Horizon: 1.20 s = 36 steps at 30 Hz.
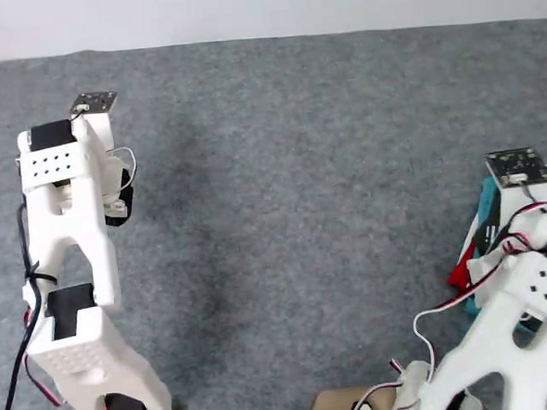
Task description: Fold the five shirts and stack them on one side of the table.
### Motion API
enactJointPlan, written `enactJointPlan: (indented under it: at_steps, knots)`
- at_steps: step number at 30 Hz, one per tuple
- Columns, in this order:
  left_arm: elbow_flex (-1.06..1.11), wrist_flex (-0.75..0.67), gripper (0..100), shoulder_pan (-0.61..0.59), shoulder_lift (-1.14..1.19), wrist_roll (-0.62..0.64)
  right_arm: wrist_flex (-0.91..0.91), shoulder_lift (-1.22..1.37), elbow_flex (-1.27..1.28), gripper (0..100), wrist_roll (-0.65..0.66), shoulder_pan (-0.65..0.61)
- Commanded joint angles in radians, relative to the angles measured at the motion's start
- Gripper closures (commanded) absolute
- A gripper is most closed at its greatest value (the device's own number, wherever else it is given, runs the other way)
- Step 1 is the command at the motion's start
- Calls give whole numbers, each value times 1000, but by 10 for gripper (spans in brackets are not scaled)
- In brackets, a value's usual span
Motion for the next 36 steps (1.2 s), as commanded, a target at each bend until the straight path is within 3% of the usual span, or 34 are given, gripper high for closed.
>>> enactJointPlan:
  at_steps: [1,10,16,28,36]
  knots:
    - [-10,15,994,11,-74,-6,-113,-15,12,968,14,39]
    - [-10,21,994,9,-74,-3,-352,217,124,968,6,58]
    - [-10,21,994,12,-74,-2,-432,357,222,968,-61,-27]
    - [-10,21,994,12,-74,-2,-295,62,115,968,8,-36]
    - [-10,21,994,74,-74,0,-438,108,187,968,44,-15]
